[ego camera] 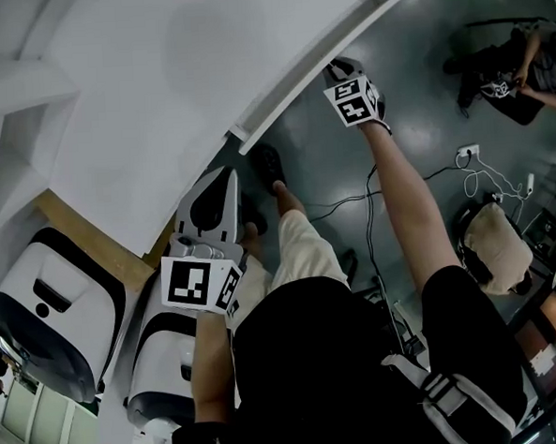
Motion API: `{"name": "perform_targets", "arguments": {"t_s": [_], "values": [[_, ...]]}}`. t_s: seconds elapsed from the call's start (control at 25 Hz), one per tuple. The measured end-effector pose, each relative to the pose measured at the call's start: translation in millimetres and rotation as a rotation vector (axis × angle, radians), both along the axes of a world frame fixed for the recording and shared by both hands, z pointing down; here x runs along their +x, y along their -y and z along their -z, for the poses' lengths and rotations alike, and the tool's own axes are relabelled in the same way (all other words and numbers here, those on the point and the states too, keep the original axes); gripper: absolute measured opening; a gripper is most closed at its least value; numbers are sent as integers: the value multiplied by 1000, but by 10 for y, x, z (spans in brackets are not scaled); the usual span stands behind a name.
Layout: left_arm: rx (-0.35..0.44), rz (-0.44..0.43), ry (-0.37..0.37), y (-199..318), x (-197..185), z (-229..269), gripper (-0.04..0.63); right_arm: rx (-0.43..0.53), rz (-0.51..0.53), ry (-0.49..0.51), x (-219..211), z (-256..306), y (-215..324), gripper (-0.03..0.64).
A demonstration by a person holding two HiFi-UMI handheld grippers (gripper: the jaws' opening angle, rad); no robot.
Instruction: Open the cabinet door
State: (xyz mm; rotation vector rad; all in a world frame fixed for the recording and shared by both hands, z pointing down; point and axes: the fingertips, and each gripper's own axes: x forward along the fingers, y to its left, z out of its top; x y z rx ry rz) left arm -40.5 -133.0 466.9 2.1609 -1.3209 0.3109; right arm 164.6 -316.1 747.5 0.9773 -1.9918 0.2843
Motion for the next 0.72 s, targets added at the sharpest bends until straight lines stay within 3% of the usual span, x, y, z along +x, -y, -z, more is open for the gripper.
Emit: {"name": "perform_targets", "arguments": {"t_s": [0.72], "values": [[3,-77,-11,-17,130,-2,23,-15,-18,-1,386,15,-377,89]]}}
